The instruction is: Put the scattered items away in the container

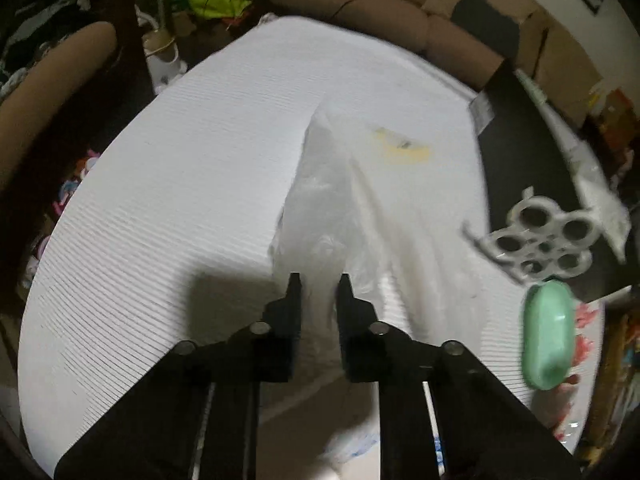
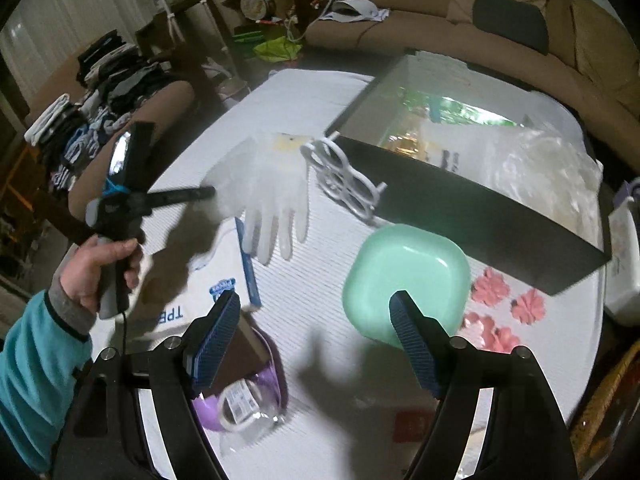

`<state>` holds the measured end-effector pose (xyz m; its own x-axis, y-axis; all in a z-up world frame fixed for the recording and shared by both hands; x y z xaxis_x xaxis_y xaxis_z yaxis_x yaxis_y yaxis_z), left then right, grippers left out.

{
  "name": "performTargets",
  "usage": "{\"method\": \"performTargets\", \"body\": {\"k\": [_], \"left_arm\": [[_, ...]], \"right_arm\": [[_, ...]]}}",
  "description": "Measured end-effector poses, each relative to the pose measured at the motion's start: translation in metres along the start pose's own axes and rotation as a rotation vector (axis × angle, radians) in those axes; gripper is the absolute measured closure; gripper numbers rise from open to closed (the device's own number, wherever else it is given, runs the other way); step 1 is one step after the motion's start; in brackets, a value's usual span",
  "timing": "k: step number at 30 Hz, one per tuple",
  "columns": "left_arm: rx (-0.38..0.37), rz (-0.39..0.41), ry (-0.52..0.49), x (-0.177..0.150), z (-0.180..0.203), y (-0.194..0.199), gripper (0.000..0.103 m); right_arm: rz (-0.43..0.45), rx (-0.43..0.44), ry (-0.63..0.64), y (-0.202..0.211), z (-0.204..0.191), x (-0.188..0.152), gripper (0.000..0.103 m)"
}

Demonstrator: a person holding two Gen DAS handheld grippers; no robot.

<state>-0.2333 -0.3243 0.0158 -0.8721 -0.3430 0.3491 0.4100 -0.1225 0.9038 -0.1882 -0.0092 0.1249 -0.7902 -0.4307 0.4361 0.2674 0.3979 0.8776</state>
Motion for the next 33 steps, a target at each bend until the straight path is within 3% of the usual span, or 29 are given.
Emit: {"method": "performTargets", "body": {"k": [5, 8, 14, 19, 22, 26, 29, 33], "left_arm": [[-0.049, 0.093, -0.001, 0.018, 0.005, 0.064, 0.098], [-0.057, 0.172, -0.058, 0.03, 0.022, 0.127, 0.099], [-0.098, 0.282, -0.188, 0.046, 0.086, 0.252, 0.099], [-0.155, 0.32, -0.271, 0.046, 0.143, 0.336, 0.099], [-0.187, 0.363, -0.329, 0.034, 0.18, 0.398, 0.099], [-0.158, 0.426, -0.412, 0.015, 0.23, 0.456, 0.099], [-0.158, 0.452, -0.45, -0.004, 0.26, 0.484, 0.099], [-0.217, 0.444, -0.475, -0.027, 0.291, 0.502, 0.103]], "right_arm": [[0.035, 0.002, -0.012, 0.025, -0.001, -0.008, 0.023], [0.068, 0.023, -0.026, 0.046, -0.003, -0.011, 0.023], [0.14, 0.051, -0.041, 0.094, -0.01, -0.025, 0.023], [0.204, 0.084, -0.055, 0.138, -0.016, -0.039, 0.023], [0.246, 0.1, -0.062, 0.163, -0.021, -0.053, 0.023], [0.282, 0.126, -0.084, 0.187, -0.023, -0.074, 0.022], [0.306, 0.136, -0.098, 0.205, -0.021, -0.091, 0.022], [0.323, 0.14, -0.112, 0.222, -0.016, -0.113, 0.02]]}}
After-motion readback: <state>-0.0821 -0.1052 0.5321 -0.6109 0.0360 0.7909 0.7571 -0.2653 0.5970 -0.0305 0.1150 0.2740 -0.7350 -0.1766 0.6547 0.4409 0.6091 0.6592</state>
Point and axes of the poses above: each gripper's, at about its wrist camera, not at the fingertips, and y roughly against the way its jaws point, z to its right, x to its top, the point moved 3 cm from there along -y, roughly the way its jaws point, and after that the axes turned 5 degrees about -z, right-handed, at the moved point
